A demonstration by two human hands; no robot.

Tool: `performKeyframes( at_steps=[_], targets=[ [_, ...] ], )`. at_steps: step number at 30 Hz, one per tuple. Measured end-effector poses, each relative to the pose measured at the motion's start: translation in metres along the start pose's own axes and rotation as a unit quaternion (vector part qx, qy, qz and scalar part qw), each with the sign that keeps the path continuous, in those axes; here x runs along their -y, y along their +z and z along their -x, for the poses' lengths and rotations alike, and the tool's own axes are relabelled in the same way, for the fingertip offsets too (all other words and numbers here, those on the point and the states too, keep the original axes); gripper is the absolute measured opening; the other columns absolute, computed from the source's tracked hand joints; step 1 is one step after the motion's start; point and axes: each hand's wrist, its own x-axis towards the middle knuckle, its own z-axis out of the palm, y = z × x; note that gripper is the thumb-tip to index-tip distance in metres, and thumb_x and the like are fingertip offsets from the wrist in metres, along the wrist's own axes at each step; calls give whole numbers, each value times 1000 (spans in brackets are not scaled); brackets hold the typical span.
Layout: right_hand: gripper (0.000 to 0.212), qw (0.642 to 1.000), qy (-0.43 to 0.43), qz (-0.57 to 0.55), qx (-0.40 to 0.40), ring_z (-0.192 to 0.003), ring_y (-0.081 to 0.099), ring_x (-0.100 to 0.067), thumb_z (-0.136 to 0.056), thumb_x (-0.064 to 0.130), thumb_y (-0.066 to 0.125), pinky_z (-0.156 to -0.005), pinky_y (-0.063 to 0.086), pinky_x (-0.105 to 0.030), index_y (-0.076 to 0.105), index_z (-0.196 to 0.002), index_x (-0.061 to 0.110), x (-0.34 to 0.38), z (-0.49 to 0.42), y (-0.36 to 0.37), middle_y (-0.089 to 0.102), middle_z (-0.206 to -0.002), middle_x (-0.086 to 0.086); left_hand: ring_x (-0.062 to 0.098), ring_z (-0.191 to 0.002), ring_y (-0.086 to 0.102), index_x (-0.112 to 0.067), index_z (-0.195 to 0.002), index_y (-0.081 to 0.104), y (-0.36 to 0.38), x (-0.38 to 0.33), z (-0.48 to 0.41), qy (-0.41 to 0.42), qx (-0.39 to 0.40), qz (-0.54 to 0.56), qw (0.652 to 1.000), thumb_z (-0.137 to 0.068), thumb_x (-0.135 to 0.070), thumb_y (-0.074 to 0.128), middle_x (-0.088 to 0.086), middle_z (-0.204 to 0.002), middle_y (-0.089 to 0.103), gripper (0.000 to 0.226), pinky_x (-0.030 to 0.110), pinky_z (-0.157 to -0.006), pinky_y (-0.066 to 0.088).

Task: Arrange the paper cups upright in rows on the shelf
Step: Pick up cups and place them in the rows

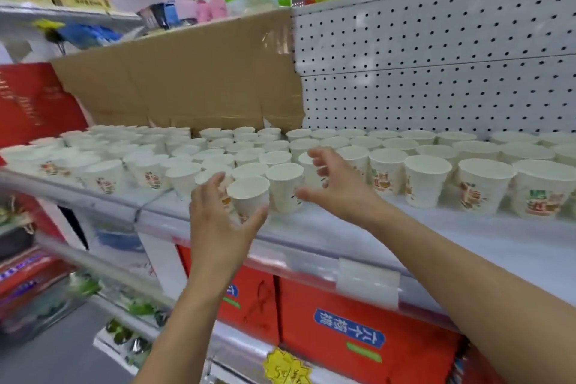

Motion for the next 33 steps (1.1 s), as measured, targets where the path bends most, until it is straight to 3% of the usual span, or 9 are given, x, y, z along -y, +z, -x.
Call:
performKeyframes(
  at_steps=[5,13,16,19,23,27,33],
  targets=[
    [89,998,45,33,34,-133,38,-19,-74,34,79,-103,35,-29,28,-146,22,4,-38,32,39,-146,-4,16,-121,47,-24,-143,34,10,17,-23,-13,47,39,998,-67,-45,81,-5,-131,43,91,39,-100,45],
    [76,997,30,61,-38,-127,43,-16,-75,47,75,-104,39,-37,39,-137,22,10,-36,46,50,-135,2,9,-123,46,-29,-136,44,10,21,-31,9,43,38,998,-73,-51,75,-13,-134,51,74,30,-96,43],
    [69,994,16,88,-67,-123,43,-13,-76,46,71,-101,41,-37,41,-134,25,18,-16,26,50,-129,4,3,-118,45,-27,-136,47,5,9,-26,31,51,64,996,-72,-51,74,-14,-133,50,73,29,-96,41],
    [70,988,19,125,-91,-121,42,-11,-76,44,69,-101,39,-35,39,-136,26,17,16,-13,47,-128,6,12,-116,51,-28,-135,49,9,-14,-19,47,89,107,989,-66,-57,78,-14,-131,52,81,38,-96,46],
    [71,977,64,176,-101,-120,43,-6,-77,46,66,-99,38,-26,38,-139,28,4,66,-81,44,-132,10,15,-103,60,-35,-127,55,37,-66,-4,71,162,171,969,-65,-53,81,-17,-122,58,70,24,-78,47],
    [70,936,142,296,-123,-112,47,-12,-72,52,64,-94,41,-31,45,-135,27,-10,107,-154,46,-125,6,12,-110,59,-32,-129,56,78,-122,13,130,242,194,942,-65,-54,80,-18,-121,57,72,37,-94,49],
    [61,836,235,483,-112,-108,45,-24,-74,58,60,-89,43,-39,59,-117,15,-28,146,-232,59,-116,-5,10,-119,50,-24,-134,52,139,-204,38,195,341,149,908,-71,-53,76,-9,-132,53,73,27,-99,41]
  ],
)
